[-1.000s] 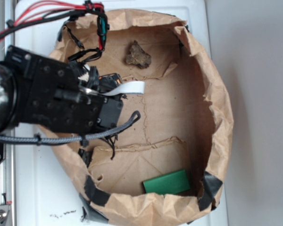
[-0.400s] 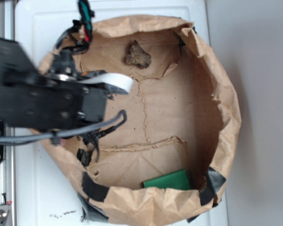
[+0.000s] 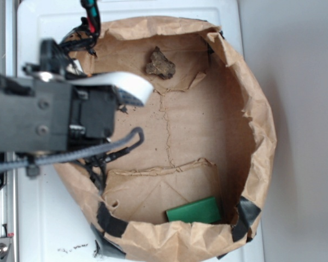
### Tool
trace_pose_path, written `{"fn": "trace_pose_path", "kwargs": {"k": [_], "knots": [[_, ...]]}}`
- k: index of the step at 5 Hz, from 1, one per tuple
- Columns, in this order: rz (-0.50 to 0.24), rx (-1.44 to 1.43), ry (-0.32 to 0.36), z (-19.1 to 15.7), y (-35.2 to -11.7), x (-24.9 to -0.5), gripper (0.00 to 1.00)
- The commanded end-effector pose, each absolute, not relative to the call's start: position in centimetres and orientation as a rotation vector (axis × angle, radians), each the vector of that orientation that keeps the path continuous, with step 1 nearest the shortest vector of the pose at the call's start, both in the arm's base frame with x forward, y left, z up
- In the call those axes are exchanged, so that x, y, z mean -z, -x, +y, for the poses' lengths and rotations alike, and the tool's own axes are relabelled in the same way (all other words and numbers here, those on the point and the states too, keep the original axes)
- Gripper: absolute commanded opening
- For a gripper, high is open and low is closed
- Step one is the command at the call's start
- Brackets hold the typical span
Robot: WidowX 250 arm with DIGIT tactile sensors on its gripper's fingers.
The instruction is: Grab the pink bunny.
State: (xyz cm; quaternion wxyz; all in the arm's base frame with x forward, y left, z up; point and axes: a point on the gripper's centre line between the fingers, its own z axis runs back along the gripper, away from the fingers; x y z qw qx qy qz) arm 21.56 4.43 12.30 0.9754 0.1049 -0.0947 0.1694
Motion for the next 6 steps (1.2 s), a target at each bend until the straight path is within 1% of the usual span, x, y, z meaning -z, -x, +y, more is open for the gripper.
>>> {"fn": "trace_pose_path", "kwargs": {"k": [1, 2, 3, 4, 5, 6], "knots": [[-0.277, -0.143, -0.119, 4.9, -23.4, -16.4, 0.0], [-0.287, -0.063, -0.092, 4.1, -24.5, -17.0, 0.0], [-0.306, -0.064, -0.149, 3.0, -25.6, -17.4, 0.0], [-0.29, -0.057, -0.138, 2.8, -26.1, -17.8, 0.0], [-0.278, -0.035, -0.091, 2.4, -26.1, -18.5, 0.0], [-0.286, -0.043, -0.089, 2.1, -26.3, -18.4, 0.0]]}}
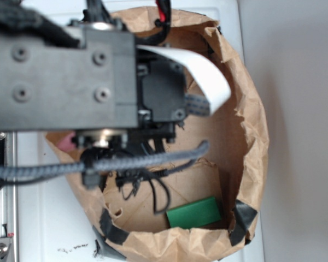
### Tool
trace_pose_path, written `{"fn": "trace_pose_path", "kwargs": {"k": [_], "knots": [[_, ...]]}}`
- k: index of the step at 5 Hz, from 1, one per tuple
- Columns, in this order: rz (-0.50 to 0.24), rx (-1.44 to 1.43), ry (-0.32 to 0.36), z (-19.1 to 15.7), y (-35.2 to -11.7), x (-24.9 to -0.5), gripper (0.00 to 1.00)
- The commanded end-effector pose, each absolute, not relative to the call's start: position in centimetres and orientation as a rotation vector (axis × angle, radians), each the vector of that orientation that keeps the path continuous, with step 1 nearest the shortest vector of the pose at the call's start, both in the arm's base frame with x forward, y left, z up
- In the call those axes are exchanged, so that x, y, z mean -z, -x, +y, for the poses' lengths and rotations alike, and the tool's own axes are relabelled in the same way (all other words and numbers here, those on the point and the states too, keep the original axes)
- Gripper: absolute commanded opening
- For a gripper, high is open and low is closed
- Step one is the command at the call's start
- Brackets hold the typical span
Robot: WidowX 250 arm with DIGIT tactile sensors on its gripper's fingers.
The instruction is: Grab the pink bunny.
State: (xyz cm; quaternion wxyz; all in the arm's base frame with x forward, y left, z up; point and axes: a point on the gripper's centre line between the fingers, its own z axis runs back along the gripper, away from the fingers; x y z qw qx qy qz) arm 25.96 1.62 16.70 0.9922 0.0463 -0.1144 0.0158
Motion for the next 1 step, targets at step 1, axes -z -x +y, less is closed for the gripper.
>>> {"fn": "trace_pose_path", "kwargs": {"k": [1], "knots": [[-0.3, -0.097, -0.099, 2.03, -26.47, -17.88, 0.0]]}}
